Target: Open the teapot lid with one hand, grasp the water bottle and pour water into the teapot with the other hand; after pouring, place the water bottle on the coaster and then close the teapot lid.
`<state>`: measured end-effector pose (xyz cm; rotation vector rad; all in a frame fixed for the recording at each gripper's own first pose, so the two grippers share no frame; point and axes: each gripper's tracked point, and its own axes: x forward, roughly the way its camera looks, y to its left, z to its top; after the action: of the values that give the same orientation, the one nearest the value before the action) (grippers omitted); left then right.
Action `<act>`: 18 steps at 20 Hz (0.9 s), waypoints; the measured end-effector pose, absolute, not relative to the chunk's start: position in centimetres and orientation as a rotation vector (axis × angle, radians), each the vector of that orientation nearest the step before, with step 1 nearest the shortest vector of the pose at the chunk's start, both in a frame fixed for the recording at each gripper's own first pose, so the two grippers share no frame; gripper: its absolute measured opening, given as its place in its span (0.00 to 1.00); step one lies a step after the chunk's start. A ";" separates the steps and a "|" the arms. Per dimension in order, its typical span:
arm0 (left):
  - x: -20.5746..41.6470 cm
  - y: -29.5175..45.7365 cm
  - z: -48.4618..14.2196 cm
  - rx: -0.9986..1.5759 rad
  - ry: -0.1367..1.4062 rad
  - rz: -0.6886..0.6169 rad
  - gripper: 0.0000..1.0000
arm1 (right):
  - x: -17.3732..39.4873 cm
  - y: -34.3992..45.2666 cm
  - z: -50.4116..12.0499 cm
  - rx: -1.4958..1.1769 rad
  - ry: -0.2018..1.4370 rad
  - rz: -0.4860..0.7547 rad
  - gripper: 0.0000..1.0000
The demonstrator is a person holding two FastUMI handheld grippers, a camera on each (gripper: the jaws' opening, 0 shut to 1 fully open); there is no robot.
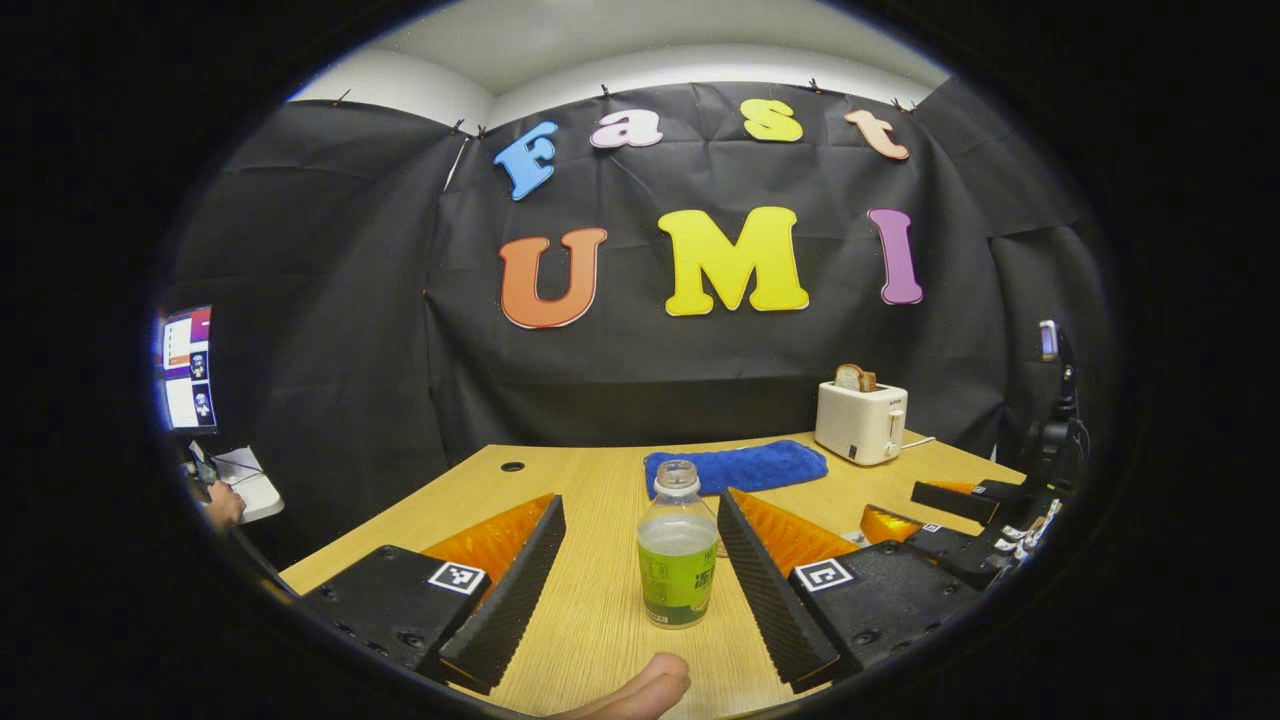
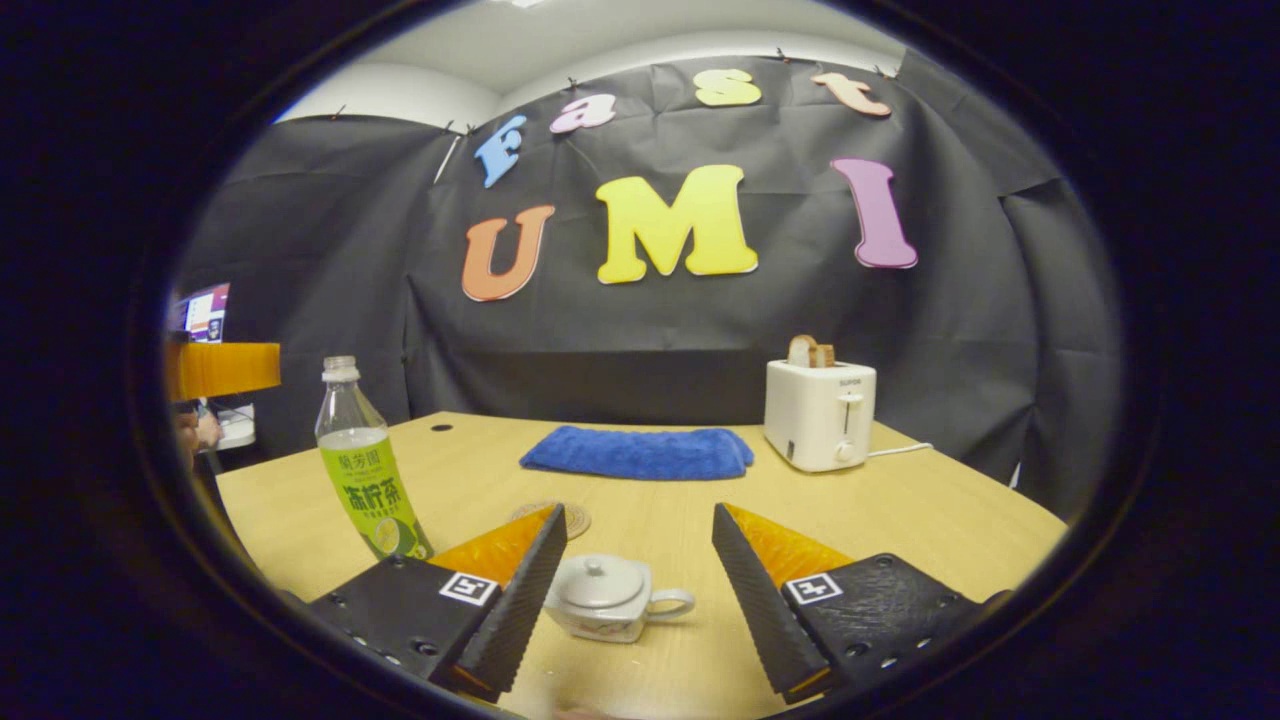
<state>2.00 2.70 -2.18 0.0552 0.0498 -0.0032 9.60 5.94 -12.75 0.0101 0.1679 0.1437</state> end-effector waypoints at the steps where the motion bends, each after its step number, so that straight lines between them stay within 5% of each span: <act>1: 2.1 2.8 -2.3 0.053 0.053 -0.001 0.96 | 9.8 6.5 -13.1 0.009 0.173 0.163 0.88; 7: 2.4 2.9 -2.7 0.052 0.064 -0.001 0.96 | 10.9 6.9 -15.2 0.029 0.240 0.183 0.41; 10: 2.4 3.4 -2.6 0.041 0.061 0.016 0.96 | 11.2 7.4 -15.0 0.006 0.234 0.215 0.38; 13: 2.4 3.6 -2.7 0.020 0.068 0.017 0.96 | 11.2 8.0 -15.5 0.008 0.259 0.237 0.07; 18: 2.9 3.6 -2.9 0.010 0.064 -0.040 0.96 | 11.2 8.1 -14.8 0.032 0.257 0.227 0.01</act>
<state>2.90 3.55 -2.91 0.0096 0.0641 -0.0400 11.24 8.11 -14.79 0.0317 0.2570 0.2269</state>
